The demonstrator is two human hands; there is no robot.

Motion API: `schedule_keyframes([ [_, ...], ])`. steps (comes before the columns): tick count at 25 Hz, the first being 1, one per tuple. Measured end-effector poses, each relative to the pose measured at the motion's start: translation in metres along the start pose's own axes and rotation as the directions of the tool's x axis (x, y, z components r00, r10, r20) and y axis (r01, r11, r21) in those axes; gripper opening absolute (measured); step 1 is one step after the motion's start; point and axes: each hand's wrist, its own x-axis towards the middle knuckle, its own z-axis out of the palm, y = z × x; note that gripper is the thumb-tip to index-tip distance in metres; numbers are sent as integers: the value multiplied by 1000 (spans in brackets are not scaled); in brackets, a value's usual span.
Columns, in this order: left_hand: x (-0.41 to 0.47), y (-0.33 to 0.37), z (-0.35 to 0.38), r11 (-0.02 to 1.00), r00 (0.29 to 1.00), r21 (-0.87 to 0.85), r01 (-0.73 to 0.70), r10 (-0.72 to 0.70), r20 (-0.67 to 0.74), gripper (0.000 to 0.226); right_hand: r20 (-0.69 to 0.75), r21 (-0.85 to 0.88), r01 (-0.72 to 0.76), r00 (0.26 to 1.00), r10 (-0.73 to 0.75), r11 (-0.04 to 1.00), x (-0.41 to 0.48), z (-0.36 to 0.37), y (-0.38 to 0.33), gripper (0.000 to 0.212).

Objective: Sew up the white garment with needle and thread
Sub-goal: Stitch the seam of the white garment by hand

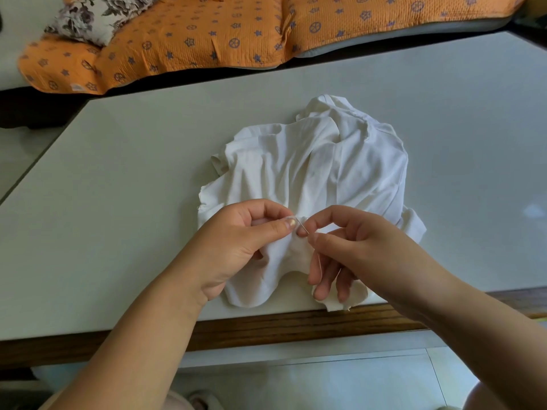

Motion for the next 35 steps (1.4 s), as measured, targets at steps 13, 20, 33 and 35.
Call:
schedule_keyframes([
  [13,-1,-2,-1,1000,1000,16,-8,9,-22,2,-21,-58,-4,1000,3,998,1,0,1,17],
  [20,-2,-3,6,983,994,161,-87,97,-56,6,-100,-111,11,995,-22,994,3,7,7,13],
  [33,-3,-7,15,946,965,289,-148,201,-165,13,-198,-57,63,977,-73,996,8,13,13,10],
  [35,-4,-9,19,921,952,346,-179,251,-175,13,-218,-22,74,973,-77,997,8,13,13,7],
])
